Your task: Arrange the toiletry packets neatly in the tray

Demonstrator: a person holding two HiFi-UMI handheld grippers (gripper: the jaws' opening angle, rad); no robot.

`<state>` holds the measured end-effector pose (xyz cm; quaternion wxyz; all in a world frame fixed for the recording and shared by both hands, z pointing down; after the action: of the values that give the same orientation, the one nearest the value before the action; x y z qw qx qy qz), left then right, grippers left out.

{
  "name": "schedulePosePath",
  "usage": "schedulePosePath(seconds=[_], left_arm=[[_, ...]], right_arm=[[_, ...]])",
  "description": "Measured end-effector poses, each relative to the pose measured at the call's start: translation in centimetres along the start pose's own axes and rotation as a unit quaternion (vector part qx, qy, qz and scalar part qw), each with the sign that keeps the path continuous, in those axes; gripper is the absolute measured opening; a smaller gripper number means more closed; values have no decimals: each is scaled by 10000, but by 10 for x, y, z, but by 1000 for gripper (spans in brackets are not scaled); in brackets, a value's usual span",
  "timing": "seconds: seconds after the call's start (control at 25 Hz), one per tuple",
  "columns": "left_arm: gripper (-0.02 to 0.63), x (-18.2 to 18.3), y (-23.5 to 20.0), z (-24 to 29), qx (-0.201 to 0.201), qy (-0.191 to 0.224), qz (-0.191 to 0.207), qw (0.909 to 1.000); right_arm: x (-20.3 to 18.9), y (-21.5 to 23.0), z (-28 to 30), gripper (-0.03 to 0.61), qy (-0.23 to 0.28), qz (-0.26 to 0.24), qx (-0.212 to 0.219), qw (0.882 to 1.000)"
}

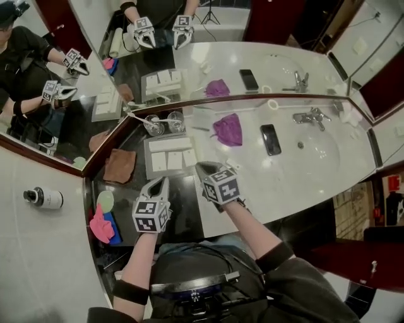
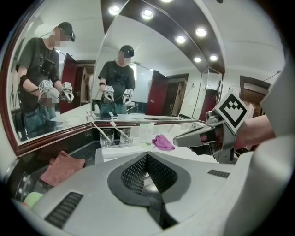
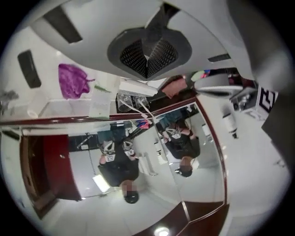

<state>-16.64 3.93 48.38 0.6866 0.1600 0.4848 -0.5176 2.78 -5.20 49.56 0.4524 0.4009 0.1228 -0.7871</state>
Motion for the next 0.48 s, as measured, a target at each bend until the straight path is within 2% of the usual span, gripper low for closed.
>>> schedulePosePath(seconds=[0.08, 0.2, 0.32, 0.48], left_arm=[[0, -3, 14, -1, 35, 37, -43, 10000], [0, -7, 33, -4, 65, 108, -158, 9998], [0, -14, 50, -4, 54, 117, -231, 9997], [0, -23, 67, -4, 53, 86, -196, 9998]], right_arm=[[-5, 2, -12, 6, -98, -704, 35, 9975], [-13, 2, -31, 6, -138, -1278, 170, 9916], [-27, 8, -42, 6, -177, -1520, 203, 9880], [-41, 16, -52, 6, -199, -1445, 233, 9890]])
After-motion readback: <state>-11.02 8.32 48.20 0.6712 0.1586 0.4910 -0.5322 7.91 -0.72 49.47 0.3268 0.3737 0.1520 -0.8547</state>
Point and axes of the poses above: the fingertips, and each gripper's own axes: z forward along the fingers, y to its right, x out of its top, the point moved 9 cm from there along -z, backward along the fingers, and after that the axes turned 11 degrees about -x, right-handed, at the moved point
